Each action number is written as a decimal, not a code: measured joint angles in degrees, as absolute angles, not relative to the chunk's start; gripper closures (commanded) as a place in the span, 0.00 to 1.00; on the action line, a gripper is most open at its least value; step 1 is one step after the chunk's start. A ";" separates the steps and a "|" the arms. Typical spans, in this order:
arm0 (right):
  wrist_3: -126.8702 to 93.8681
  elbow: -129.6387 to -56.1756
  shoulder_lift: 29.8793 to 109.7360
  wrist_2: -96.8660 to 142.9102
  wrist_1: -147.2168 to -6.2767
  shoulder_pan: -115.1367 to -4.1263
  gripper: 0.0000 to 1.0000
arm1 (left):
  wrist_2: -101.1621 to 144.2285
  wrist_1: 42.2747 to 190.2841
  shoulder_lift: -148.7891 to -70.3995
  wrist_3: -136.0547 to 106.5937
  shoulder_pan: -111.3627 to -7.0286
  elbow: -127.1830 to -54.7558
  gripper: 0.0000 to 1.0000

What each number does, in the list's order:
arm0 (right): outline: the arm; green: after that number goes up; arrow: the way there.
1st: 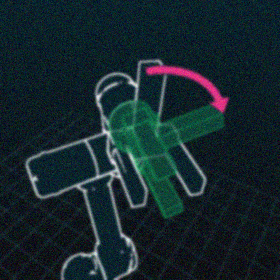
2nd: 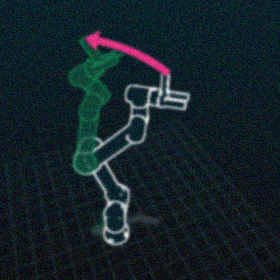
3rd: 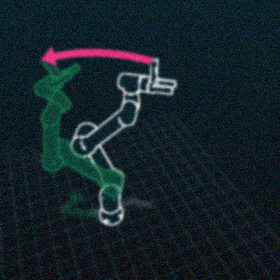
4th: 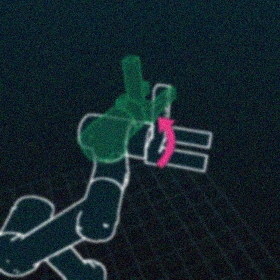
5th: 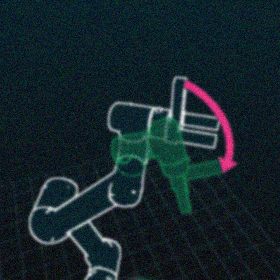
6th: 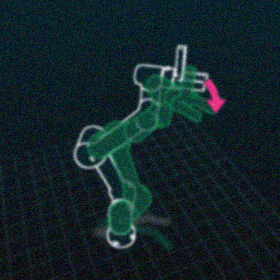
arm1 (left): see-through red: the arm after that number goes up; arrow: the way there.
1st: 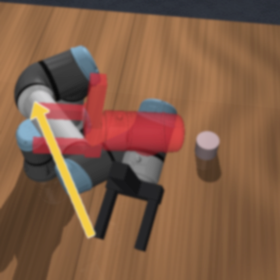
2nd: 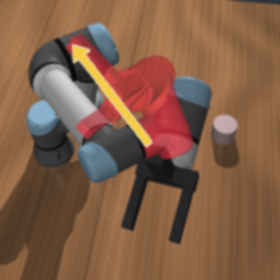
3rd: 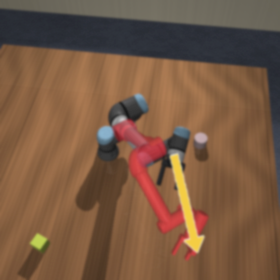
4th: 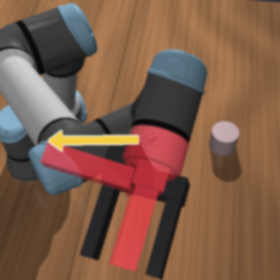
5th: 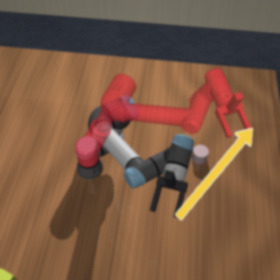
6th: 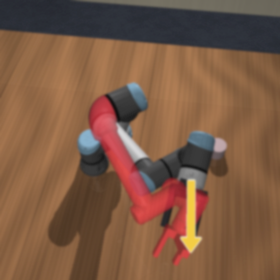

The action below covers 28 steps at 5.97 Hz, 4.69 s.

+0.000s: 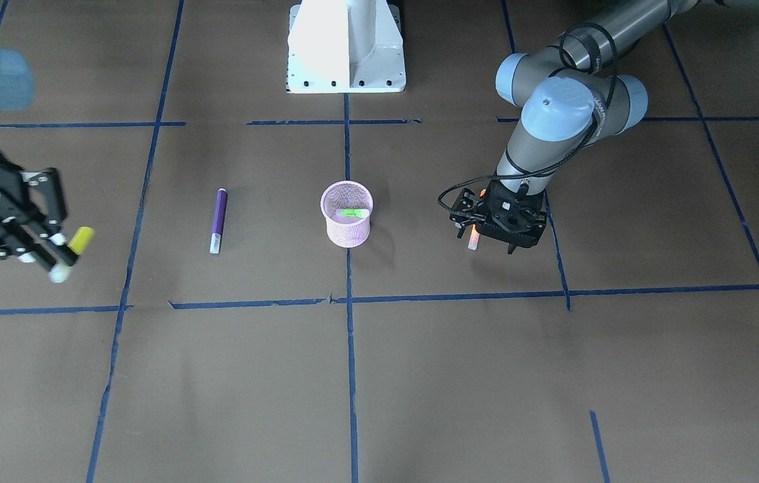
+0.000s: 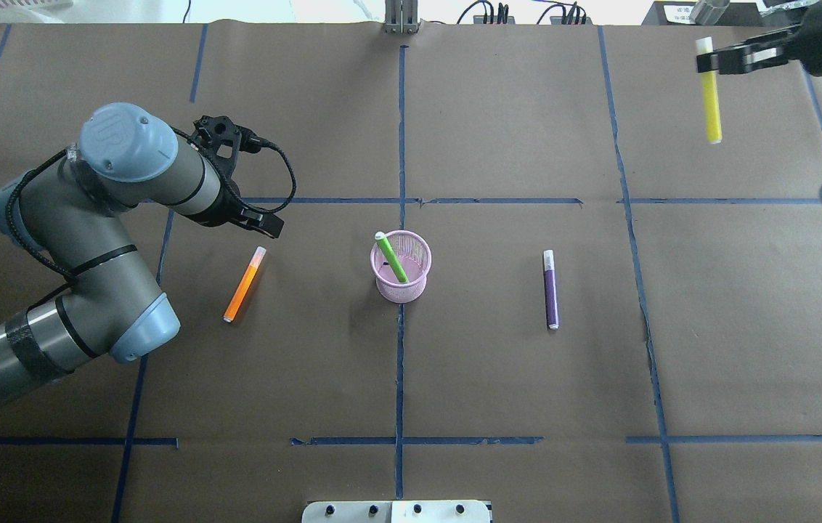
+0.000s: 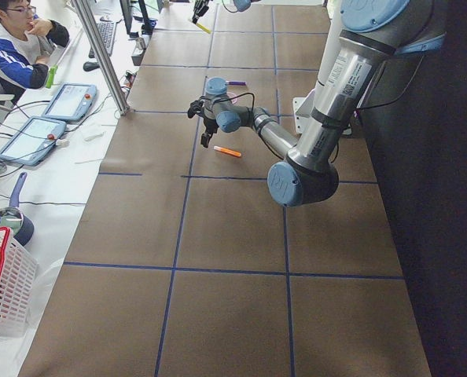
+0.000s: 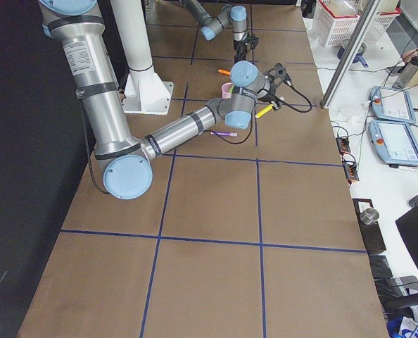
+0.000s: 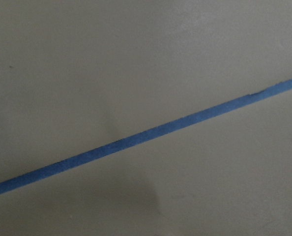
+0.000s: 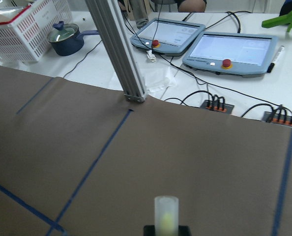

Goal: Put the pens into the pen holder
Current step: 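Carry the yellow marker toward the cup with the right gripper while left lowers, then drop the yellow marker into the pink cup and open the right gripper, then withdraw the right gripper from the cup while the left gripper grasps the orange marker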

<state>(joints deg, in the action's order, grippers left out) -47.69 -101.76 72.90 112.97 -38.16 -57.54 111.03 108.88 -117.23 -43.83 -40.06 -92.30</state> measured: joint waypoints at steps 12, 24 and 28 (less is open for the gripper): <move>-50.44 -95.44 57.97 62.55 -44.01 -20.17 0.01 | 111.01 108.99 -117.15 -44.27 -38.80 -91.84 0.00; -63.54 -115.64 63.55 104.82 -90.07 -43.98 0.00 | 111.18 107.24 -117.26 -45.09 -36.60 -90.40 0.13; -63.54 -116.07 63.32 107.97 -91.86 -45.61 0.00 | 111.20 106.70 -117.24 -45.20 -36.41 -90.18 0.43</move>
